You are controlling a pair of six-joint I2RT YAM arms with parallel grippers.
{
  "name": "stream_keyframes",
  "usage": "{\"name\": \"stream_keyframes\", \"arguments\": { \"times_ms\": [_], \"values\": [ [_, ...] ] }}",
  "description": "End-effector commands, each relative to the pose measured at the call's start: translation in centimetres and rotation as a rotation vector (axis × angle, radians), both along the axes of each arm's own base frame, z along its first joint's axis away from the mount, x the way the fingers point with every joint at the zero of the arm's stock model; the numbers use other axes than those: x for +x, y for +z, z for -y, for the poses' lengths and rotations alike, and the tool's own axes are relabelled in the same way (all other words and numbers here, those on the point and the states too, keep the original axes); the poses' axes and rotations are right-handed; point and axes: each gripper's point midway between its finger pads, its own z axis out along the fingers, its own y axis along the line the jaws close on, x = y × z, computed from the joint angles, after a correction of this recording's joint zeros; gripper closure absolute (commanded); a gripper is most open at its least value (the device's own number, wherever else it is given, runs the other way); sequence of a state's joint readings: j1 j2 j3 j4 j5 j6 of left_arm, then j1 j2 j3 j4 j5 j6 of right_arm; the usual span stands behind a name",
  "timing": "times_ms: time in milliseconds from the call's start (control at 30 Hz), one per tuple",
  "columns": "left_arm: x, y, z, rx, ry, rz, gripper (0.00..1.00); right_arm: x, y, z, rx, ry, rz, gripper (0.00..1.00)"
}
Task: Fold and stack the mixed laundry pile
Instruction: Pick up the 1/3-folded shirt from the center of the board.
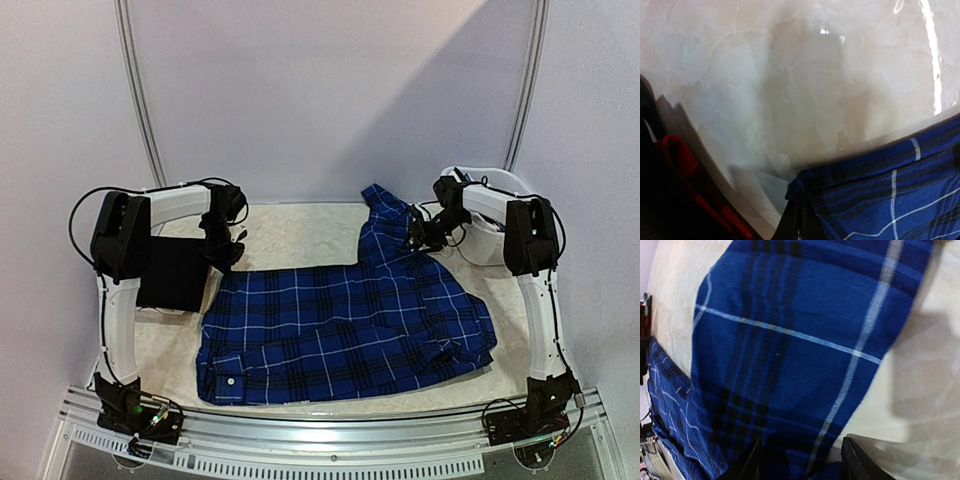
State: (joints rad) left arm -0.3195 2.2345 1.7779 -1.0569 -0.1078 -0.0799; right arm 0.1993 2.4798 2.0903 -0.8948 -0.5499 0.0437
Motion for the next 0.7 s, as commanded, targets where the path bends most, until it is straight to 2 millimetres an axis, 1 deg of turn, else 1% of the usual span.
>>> {"name": "stream_keyframes", "arguments": {
  "times_ms": [0, 67, 233, 333, 433, 467, 533, 600, 667],
  "values": [
    [0.2, -0.5, 0.0, -0.015, 0.004, -0.017, 1.0, -1.8, -1.9, -0.6, 0.054, 0.027, -0.082, 0.5],
    [0.2, -0.6, 0.1, -0.02, 0.005, -0.02, 1.0, -1.6, -2.1, -0.7, 0.066, 0.019, -0.08, 0.56],
    [0.1, -0.6, 0.3, -0.031, 0.008, -0.024, 1.0, -0.6, -1.8, -0.9, 0.073, -0.005, -0.063, 0.67],
    [0.1, -0.7, 0.5, -0.041, 0.012, -0.026, 1.0, -0.1, -2.1, -0.9, 0.065, -0.021, -0.062, 0.8],
    [0.2, -0.6, 0.8, -0.053, 0.015, -0.024, 1.0, 0.4, -2.2, -0.9, 0.066, -0.045, -0.057, 0.98],
    [0.2, -0.6, 0.8, -0.056, 0.017, -0.023, 1.0, 0.6, -2.1, -0.9, 0.069, -0.051, -0.054, 1.0],
    [0.4, -0.2, 0.9, -0.063, 0.018, -0.01, 1.0, 1.2, -1.2, -1.1, 0.086, -0.064, -0.036, 1.0],
    [0.6, 0.3, 1.0, -0.072, 0.019, 0.004, 1.0, 1.9, 0.2, -1.4, 0.105, -0.073, -0.009, 1.0],
    [0.9, 1.0, 1.2, -0.08, 0.018, 0.023, 1.0, 2.7, 2.1, -1.5, 0.118, -0.086, 0.034, 1.0]
  ]
}}
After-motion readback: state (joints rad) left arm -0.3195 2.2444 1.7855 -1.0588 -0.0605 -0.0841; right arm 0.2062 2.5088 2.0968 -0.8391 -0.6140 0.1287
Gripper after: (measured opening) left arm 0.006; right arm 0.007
